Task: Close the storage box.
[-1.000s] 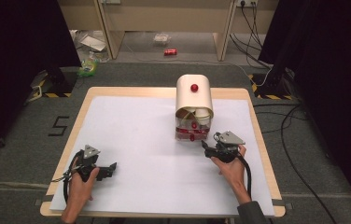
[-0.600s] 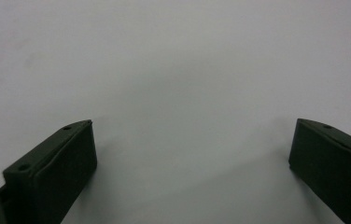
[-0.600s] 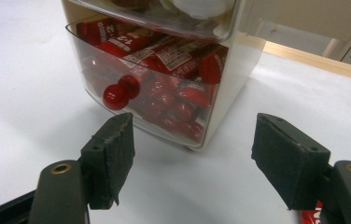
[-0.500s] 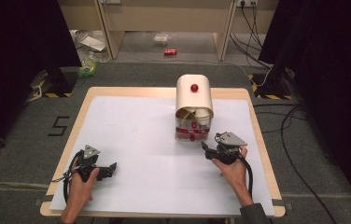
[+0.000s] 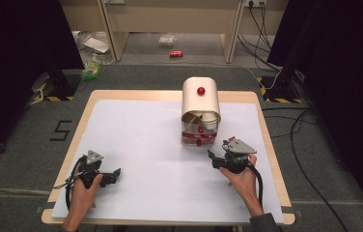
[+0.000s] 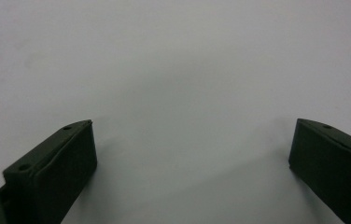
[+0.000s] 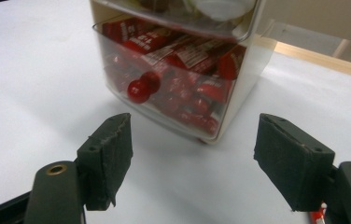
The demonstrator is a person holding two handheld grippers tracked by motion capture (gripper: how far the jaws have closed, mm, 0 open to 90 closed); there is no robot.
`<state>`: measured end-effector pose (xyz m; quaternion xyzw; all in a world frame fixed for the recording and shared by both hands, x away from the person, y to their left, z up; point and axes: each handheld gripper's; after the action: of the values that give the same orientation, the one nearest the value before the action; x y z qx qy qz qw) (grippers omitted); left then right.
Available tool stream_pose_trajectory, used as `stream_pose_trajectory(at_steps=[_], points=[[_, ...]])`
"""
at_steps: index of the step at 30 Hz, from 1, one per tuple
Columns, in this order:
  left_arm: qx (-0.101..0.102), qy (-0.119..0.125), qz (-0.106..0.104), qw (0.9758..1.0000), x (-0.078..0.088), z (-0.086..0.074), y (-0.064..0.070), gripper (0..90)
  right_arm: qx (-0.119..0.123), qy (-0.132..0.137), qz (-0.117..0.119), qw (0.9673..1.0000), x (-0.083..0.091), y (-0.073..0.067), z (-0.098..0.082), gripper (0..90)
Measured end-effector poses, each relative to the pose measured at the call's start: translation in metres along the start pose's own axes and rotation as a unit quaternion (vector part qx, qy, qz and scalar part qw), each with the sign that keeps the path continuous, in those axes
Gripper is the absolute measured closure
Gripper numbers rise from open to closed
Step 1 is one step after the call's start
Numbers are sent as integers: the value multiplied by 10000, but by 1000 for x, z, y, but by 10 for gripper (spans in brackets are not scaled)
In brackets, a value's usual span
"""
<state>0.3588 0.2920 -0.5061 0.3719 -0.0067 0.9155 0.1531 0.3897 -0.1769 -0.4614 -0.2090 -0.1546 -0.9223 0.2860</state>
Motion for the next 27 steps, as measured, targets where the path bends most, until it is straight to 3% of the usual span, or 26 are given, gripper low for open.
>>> stream_pose_trajectory(at_steps=[12, 27], points=[[-1, -2, 0, 10000, 0, 0, 0, 3, 11, -103, 75, 9999, 26, -1, -17, 264], [-10, 0, 4, 10000, 0, 0, 0, 4, 40, -96, 183, 9998, 41, -6, -25, 262]])
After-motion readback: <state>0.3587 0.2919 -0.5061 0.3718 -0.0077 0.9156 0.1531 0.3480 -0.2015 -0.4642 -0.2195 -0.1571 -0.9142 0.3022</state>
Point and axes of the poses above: each handheld gripper's, and its own axes: x roughly backward along the jaws, z roughly out of its top, y roughly to its right, and after that the axes turned 7 degrees about x, right-handed
